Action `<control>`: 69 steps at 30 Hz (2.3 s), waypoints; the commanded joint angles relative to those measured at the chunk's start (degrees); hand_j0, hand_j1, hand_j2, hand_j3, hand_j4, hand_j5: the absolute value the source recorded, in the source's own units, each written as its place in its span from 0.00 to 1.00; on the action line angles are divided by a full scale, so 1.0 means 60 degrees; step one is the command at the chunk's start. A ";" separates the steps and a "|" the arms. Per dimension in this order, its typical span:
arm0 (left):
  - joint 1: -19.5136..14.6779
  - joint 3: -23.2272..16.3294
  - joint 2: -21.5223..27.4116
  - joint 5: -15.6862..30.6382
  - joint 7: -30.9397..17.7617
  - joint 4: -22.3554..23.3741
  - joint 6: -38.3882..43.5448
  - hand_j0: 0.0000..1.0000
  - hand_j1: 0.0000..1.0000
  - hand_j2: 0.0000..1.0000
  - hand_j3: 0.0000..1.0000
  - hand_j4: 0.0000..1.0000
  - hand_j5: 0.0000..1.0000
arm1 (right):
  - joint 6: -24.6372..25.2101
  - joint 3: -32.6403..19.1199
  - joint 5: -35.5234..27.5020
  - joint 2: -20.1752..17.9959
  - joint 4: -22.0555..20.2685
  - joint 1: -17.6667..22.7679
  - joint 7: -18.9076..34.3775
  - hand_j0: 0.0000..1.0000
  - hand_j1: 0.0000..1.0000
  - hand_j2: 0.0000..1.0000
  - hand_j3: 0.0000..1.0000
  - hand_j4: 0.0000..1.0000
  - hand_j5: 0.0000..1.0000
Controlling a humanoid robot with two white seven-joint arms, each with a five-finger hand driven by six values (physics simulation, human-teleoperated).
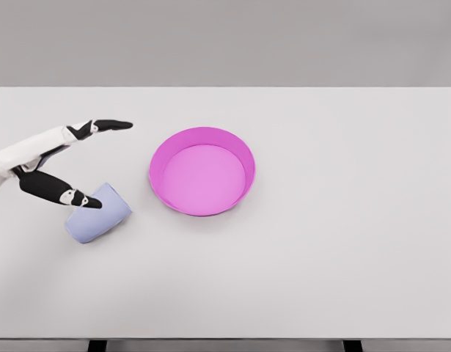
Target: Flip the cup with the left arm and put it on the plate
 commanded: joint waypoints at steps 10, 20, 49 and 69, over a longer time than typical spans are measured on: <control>0.0688 0.0999 -0.0855 -0.0676 -0.0011 -0.0016 -0.1103 1.00 1.00 1.00 1.00 1.00 1.00 | -0.0001 0.0000 -0.0002 -0.0002 0.0002 0.0000 0.0001 1.00 1.00 1.00 1.00 1.00 1.00; 0.1772 0.1584 -0.0914 -0.0955 -0.0026 -0.0016 -0.1103 1.00 1.00 1.00 1.00 1.00 1.00 | -0.0001 0.0000 -0.0002 -0.0002 0.0002 0.0000 0.0001 1.00 1.00 1.00 1.00 1.00 1.00; 0.2622 0.1761 -0.1588 -0.0940 0.0809 -0.0016 0.3178 1.00 1.00 1.00 1.00 1.00 1.00 | -0.0001 0.0000 -0.0002 -0.0002 0.0002 0.0000 0.0001 1.00 1.00 1.00 1.00 1.00 1.00; 0.2739 0.2098 -0.1749 -0.1995 0.0751 -0.0016 0.3675 1.00 1.00 1.00 1.00 1.00 1.00 | -0.0001 0.0000 -0.0002 -0.0002 0.0002 0.0000 0.0001 1.00 1.00 1.00 1.00 1.00 1.00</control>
